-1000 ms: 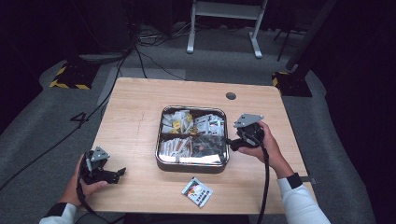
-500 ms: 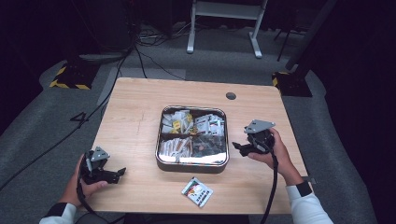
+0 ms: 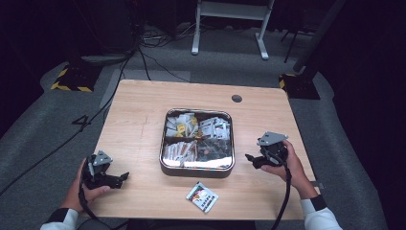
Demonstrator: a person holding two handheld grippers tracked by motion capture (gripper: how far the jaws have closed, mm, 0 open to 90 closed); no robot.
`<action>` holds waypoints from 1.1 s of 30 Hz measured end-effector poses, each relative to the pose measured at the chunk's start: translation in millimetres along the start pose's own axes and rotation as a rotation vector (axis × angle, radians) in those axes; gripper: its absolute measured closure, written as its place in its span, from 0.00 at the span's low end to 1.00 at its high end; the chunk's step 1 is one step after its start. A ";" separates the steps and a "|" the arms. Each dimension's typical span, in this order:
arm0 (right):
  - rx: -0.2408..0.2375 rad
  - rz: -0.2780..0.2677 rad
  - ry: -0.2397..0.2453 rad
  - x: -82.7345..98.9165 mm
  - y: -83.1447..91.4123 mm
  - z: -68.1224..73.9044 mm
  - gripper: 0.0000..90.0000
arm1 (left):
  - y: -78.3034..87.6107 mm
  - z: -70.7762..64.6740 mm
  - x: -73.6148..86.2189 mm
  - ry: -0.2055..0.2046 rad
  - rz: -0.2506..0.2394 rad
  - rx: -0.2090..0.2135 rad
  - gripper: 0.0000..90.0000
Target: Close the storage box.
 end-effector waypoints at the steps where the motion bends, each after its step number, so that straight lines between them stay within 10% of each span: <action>1: -0.001 -0.002 -0.001 1.4 0.3 0.5 0.24 | -0.1 -0.2 0.1 0.003 0.000 0.001 0.00; 33: 0.025 0.019 -0.098 78.4 5.0 6.5 0.21 | 0.0 0.3 -0.1 -0.001 -0.001 -0.002 0.00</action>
Point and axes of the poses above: each handheld gripper's, and its own axes: y roughly backward along the jaws, x roughly out of its underside, z roughly to its left, the point moved 10 cm from there along -y, roughly forward along the jaws, and after that the axes turned 12 degrees about y, right-handed, at the moved point
